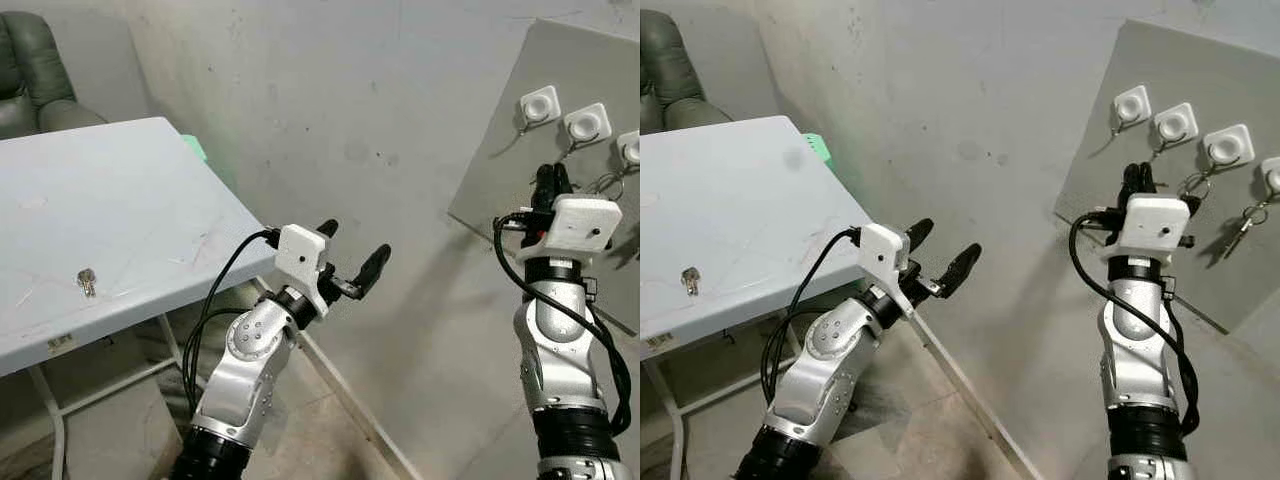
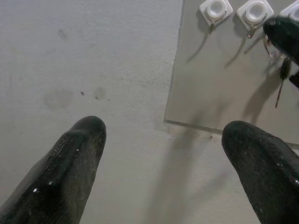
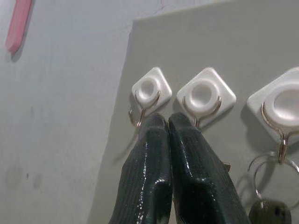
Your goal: Hang keys on a hook
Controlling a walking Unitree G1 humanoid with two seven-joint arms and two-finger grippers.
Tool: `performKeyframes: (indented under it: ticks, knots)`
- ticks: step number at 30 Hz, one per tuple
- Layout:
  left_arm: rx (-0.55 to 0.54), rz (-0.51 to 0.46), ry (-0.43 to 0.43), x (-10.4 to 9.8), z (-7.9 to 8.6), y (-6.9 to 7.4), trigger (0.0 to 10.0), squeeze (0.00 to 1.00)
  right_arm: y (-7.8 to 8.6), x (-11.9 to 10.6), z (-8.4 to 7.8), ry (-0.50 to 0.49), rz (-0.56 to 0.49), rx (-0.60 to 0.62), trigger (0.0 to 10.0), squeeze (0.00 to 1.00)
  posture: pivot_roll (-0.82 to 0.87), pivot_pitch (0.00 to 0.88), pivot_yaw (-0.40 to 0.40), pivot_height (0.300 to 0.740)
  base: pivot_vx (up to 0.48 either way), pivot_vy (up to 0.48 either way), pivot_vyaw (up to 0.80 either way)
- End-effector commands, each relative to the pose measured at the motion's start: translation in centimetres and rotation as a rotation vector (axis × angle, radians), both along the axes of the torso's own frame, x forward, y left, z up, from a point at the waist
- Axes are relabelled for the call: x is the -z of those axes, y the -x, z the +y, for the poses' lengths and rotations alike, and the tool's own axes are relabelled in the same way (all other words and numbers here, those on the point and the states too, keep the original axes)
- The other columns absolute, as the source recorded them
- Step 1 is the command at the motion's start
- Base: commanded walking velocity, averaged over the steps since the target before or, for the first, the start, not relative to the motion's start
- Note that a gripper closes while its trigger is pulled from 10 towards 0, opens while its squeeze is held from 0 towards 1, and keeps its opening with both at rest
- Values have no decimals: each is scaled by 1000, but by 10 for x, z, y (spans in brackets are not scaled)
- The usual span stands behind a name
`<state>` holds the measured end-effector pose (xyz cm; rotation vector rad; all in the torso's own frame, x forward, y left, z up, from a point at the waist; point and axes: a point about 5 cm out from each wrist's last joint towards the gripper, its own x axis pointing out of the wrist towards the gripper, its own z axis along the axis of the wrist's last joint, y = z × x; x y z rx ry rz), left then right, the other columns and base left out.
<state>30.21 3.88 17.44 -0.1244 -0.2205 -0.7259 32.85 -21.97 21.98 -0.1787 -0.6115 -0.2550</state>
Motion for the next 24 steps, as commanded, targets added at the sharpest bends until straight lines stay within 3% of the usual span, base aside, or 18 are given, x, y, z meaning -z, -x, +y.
performKeyframes:
  ticks: [1,12,24]
  knots:
    - [23,-36,7,-12,-4,0,10000,0,-3,-16,-3,0,-61,8,10000,0,-3,0,-63,740,0,0,0]
    - [52,-51,3,-20,-9,2,10000,0,-20,-41,-1,4,-122,-6,10000,0,16,19,-64,740,0,0,0]
    - [88,-61,-8,-26,-15,1,10000,0,-27,-38,-11,10,-109,16,10000,0,16,25,-55,740,0,0,0]
